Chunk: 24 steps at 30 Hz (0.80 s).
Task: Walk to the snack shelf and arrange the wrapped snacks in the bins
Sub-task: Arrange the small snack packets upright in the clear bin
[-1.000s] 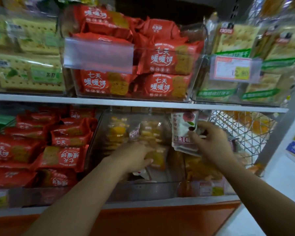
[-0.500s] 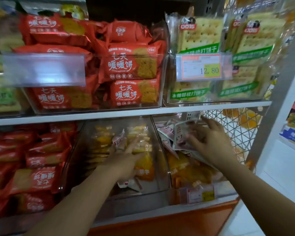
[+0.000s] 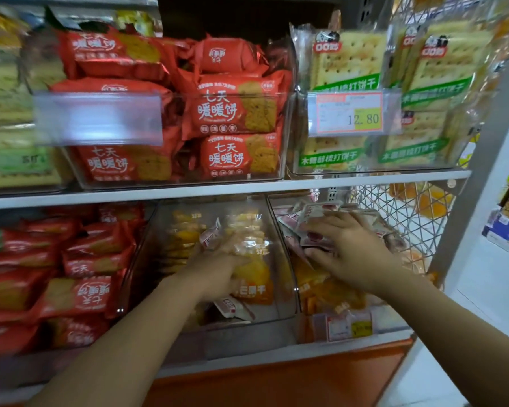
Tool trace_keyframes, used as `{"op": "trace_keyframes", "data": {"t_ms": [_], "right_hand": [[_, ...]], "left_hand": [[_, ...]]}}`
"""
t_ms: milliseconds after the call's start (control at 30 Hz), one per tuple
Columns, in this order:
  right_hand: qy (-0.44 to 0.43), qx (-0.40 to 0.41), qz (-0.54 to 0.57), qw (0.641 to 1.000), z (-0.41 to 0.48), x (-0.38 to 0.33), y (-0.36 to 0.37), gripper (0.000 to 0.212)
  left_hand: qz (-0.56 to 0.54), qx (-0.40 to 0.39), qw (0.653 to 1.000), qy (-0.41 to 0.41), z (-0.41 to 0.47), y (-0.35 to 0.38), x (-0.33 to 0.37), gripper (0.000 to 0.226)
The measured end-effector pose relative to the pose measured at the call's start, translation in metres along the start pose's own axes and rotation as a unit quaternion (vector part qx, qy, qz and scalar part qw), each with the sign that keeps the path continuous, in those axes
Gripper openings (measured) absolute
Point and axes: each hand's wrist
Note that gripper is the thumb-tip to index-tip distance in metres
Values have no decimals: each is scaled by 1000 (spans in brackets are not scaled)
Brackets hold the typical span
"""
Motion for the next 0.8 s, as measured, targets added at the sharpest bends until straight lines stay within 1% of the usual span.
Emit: {"op": "trace_keyframes", "data": {"t_ms": [67,133,233,333,433,500,567,633,700,800], "right_hand": [[-42,-16,18,999,2,-22,2,40],[-64,-56,39,996,8,-43,8,33],[-81,-109,40,990,22,-71,19,32],[-67,-141,28,987,46,-91,36,36],[-74,-131,7,989,75,-105,59,44],[-80,-104,-15,991,95,-112,75,43],[-79,-92,-24,992,115,-117,91,36],[-72,-101,-52,991,131,-122,106,26],[-62,-106,-54,991,142,-126,116,19],[-15,-84,-32,996,147,-131,118,23]], "left_hand": [[-16,24,1000,-6,-16,-5,-3,51],[-3,53,998,-16,-36,-9,-10,49],[-14,118,992,-51,-70,-12,-27,48],[-51,180,979,-76,-96,-6,-45,43],[-70,232,967,-71,-108,10,-53,34],[-76,260,961,-59,-110,18,-56,33],[-86,265,959,-51,-110,19,-58,36],[-93,266,958,-49,-109,20,-63,32],[-97,265,958,-44,-109,21,-67,32],[-103,268,957,-37,-110,23,-68,34]]}}
Point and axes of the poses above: each hand's wrist, its own z-axis towards the middle knuckle, its own y-axis out of the palm, x = y × z, and after that the axes turned 5 degrees about y, right-handed
